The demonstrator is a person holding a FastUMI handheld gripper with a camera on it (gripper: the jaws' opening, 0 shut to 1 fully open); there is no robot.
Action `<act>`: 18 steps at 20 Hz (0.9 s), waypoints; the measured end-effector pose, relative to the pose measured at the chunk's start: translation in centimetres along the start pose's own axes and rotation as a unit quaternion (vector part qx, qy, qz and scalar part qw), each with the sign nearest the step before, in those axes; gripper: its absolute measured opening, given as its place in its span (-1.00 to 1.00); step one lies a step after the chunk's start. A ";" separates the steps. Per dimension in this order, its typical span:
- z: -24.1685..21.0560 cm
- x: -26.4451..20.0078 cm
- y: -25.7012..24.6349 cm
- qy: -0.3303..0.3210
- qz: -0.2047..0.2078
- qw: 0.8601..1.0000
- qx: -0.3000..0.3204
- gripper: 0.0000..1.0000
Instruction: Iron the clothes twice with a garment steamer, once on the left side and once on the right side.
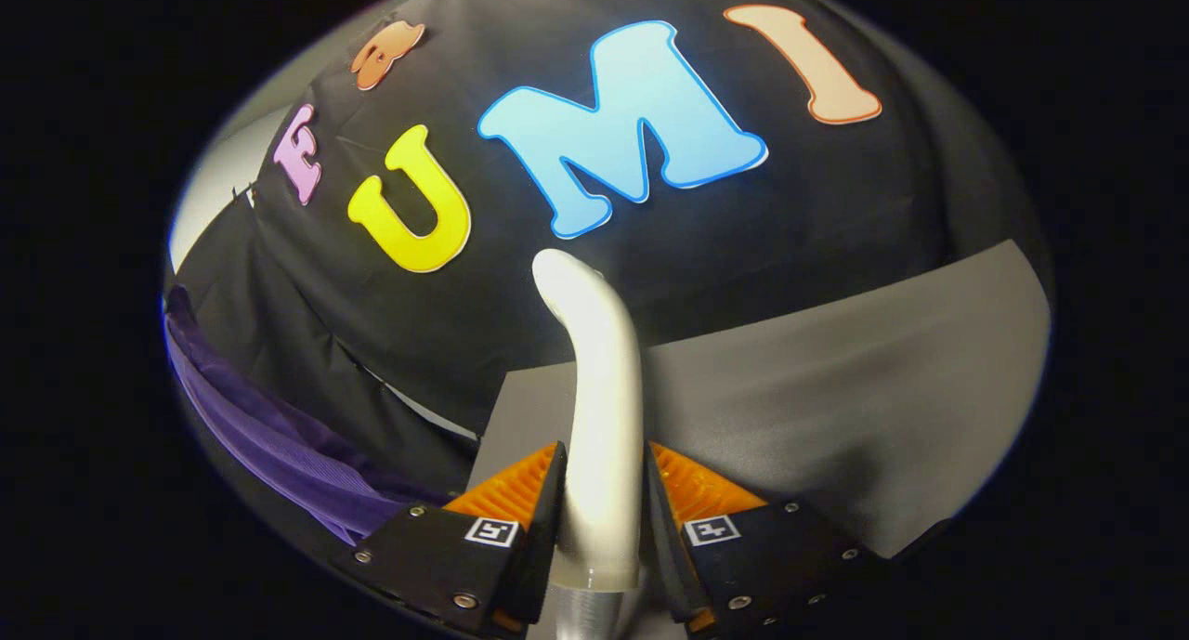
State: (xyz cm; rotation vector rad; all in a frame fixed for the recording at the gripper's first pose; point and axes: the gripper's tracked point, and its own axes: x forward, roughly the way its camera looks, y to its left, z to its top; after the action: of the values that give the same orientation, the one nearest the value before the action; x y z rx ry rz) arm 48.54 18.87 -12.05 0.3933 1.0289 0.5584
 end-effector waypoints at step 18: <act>-4.7 -17.3 8.5 -0.220 0.058 0.974 -0.025 -0.28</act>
State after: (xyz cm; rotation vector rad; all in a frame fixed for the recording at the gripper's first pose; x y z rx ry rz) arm 35.40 15.40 2.46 0.5079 0.5678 0.5679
